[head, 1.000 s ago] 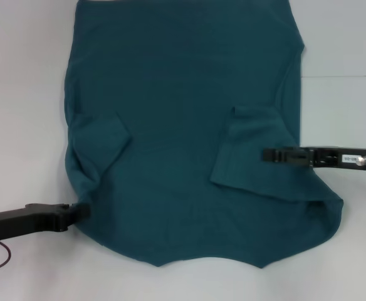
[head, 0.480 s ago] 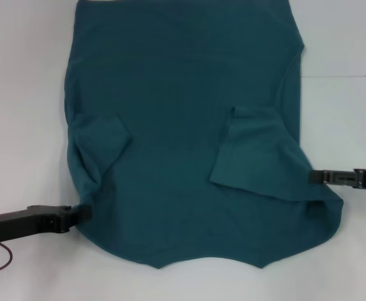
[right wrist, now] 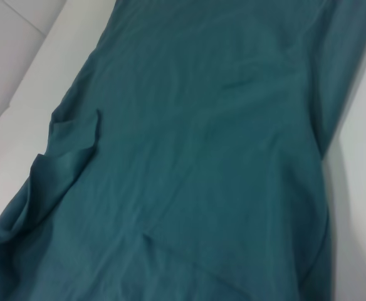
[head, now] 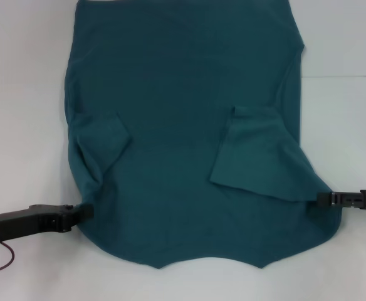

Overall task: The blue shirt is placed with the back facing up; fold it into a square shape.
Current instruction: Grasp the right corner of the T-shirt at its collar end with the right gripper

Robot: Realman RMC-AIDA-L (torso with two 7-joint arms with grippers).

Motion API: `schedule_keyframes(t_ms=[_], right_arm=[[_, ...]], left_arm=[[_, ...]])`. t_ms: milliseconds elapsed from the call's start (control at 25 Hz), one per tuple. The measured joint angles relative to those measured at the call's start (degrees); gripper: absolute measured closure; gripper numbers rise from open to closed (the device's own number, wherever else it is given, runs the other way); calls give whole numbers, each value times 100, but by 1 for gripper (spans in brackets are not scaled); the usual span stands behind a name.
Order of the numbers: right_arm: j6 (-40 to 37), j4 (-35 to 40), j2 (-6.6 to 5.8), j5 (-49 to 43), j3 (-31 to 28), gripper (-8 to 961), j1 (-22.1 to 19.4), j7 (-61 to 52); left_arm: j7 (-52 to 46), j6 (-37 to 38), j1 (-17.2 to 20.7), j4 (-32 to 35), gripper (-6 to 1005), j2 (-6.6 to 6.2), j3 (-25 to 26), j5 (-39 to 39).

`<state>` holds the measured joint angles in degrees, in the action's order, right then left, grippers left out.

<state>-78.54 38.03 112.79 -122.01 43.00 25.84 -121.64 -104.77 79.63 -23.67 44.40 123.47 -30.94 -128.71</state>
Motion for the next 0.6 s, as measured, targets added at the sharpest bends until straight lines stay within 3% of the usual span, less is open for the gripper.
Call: schedule_keyframes(t_ms=[160, 360, 600], right_arm=[[-102, -6, 6, -4, 24, 89, 19, 1], [-187, -4, 21, -7, 25, 223, 6, 2], [-157, -8, 24, -7, -4, 471, -55, -14]], left_arm=[[0, -1, -7, -2, 950, 1, 0, 3], [0, 0, -7, -2, 949, 2, 1, 4], [0, 0, -7, -2, 949, 2, 1, 4]])
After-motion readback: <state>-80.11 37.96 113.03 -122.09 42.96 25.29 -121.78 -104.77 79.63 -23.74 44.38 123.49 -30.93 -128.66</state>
